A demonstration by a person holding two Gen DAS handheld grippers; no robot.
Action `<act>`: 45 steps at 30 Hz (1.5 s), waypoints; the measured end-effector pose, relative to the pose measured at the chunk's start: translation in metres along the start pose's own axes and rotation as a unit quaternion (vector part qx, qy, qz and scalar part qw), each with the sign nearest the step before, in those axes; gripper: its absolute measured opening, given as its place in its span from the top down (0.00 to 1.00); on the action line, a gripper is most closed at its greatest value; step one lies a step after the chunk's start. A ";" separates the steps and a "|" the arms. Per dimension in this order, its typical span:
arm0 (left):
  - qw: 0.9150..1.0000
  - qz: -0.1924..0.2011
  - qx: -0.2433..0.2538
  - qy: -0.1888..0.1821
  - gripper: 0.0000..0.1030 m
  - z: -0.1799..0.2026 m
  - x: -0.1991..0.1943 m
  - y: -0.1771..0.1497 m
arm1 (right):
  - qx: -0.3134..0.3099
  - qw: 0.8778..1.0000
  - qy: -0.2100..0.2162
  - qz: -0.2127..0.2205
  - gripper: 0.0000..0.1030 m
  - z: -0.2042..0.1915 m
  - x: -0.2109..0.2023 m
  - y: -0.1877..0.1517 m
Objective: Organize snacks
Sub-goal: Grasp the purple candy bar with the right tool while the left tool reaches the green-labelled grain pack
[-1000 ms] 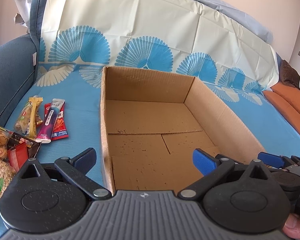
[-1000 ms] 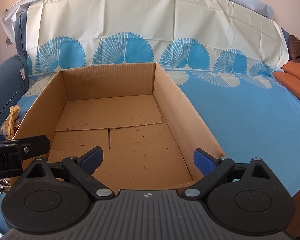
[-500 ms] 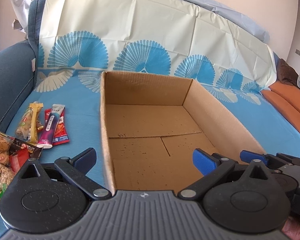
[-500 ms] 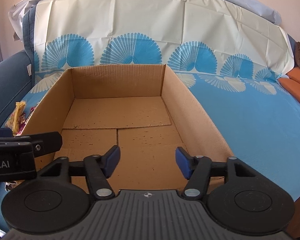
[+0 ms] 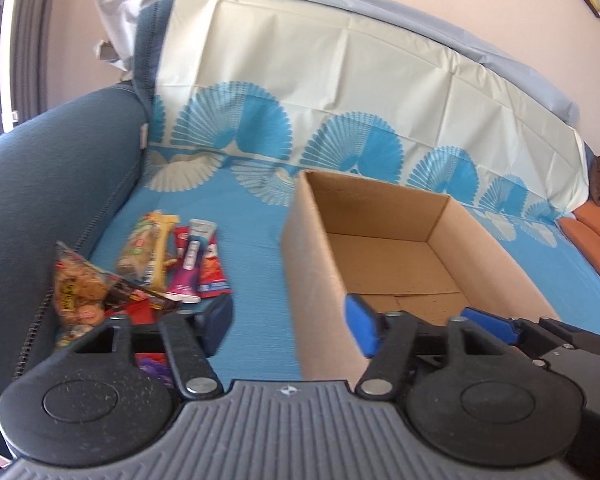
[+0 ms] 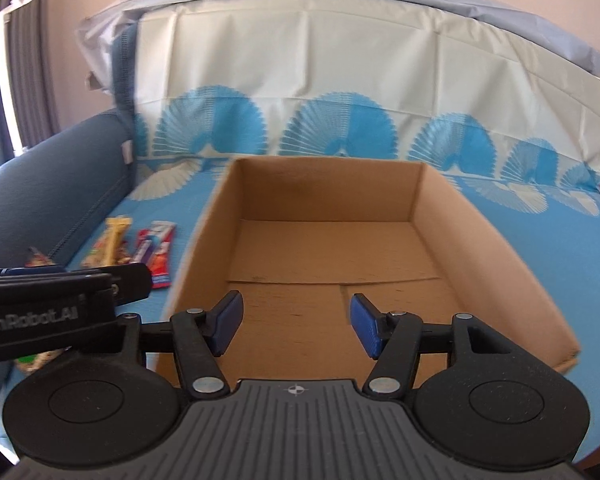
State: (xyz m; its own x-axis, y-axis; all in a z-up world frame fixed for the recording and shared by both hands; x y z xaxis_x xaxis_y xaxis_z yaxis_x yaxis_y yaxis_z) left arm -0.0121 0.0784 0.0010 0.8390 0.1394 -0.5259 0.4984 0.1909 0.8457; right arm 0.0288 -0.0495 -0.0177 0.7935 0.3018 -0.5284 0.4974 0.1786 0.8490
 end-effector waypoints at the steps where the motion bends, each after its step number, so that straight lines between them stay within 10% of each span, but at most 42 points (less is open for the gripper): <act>1: 1.000 -0.001 -0.007 0.005 0.48 -0.008 -0.004 -0.001 | -0.007 1.000 0.008 0.006 0.41 -0.011 0.001 0.000; 19: 0.977 -0.059 -0.197 0.062 0.56 -0.162 0.003 -0.052 | -0.089 0.983 0.151 -0.063 0.52 -0.151 0.024 -0.028; 34: 0.963 -0.102 -0.243 0.061 0.36 -0.172 0.017 -0.064 | -0.132 0.964 0.150 -0.176 0.46 -0.166 0.064 -0.077; 39: 0.964 -0.103 -0.236 0.068 0.30 -0.166 0.017 -0.064 | -0.131 0.964 0.169 -0.157 0.75 -0.157 0.055 -0.084; 45: 0.964 -0.109 -0.225 0.090 0.23 -0.159 0.019 -0.062 | -0.164 0.965 0.162 -0.121 0.80 -0.150 0.047 -0.083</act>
State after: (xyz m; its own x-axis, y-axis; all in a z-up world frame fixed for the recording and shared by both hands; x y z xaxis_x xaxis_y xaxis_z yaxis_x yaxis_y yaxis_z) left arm -0.0614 0.2243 -0.0759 0.6534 0.2064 -0.7283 0.4796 0.6316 0.6092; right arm -0.0280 0.0906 -0.1115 0.4899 0.4820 -0.7264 0.4742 0.5518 0.6860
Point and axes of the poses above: each gripper's, at about its wrist camera, not at the fingertips, and x roughly the way its jaws point, z to its right, y to its top, the point moved 4 cm from there along x, roughly the way its jaws point
